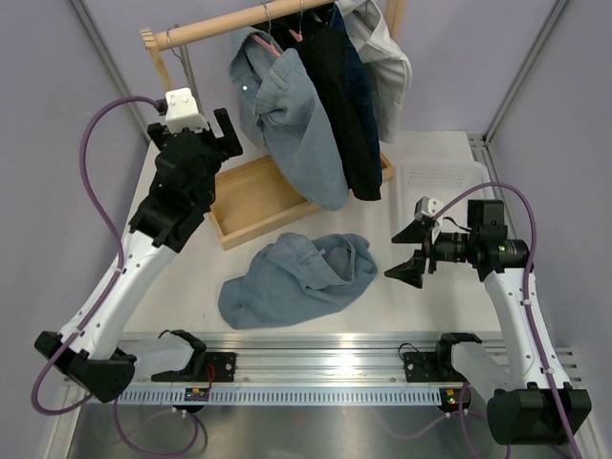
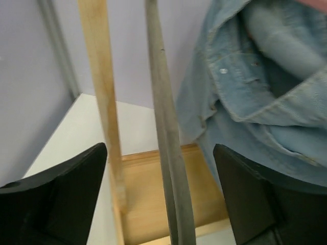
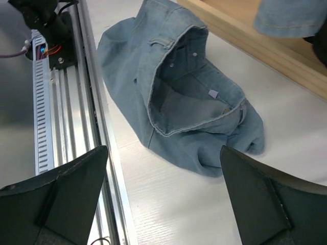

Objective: Remove the skirt from the hanger
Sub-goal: Place the hanger at the clothesline, then pick up the skirt from the center of the board.

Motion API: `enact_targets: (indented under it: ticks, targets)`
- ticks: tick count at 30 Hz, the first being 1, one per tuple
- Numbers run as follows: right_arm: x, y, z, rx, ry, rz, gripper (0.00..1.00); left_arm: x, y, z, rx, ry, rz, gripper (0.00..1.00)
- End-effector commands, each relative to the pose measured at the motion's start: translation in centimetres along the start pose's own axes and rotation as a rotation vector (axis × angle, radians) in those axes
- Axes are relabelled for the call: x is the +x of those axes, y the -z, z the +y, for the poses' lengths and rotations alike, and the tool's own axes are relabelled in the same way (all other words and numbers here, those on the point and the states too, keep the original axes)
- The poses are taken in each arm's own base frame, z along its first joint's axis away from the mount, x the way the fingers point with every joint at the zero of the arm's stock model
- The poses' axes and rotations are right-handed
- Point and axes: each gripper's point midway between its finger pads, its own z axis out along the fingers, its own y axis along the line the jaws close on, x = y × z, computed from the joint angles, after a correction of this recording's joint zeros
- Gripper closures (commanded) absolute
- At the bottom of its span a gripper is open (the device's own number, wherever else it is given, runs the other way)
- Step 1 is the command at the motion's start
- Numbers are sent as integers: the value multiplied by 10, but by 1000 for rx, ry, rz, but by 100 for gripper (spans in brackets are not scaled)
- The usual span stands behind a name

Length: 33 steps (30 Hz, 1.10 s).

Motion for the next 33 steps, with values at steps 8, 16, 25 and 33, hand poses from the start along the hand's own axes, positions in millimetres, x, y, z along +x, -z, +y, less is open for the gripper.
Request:
enact_targets:
  ticks: [8, 16, 25, 33]
  targets:
    - [9, -53, 17, -68, 198, 259, 1, -31, 74, -28, 454, 37, -126, 1]
    - [-31, -122, 19, 126, 263, 231, 0, 32, 145, -17, 699, 3, -45, 1]
    - [-43, -182, 17, 233, 171, 139, 1, 115, 170, 16, 689, -22, 47, 1]
    - [40, -222, -4, 253, 171, 369, 1, 141, 171, 28, 667, -46, 49, 1]
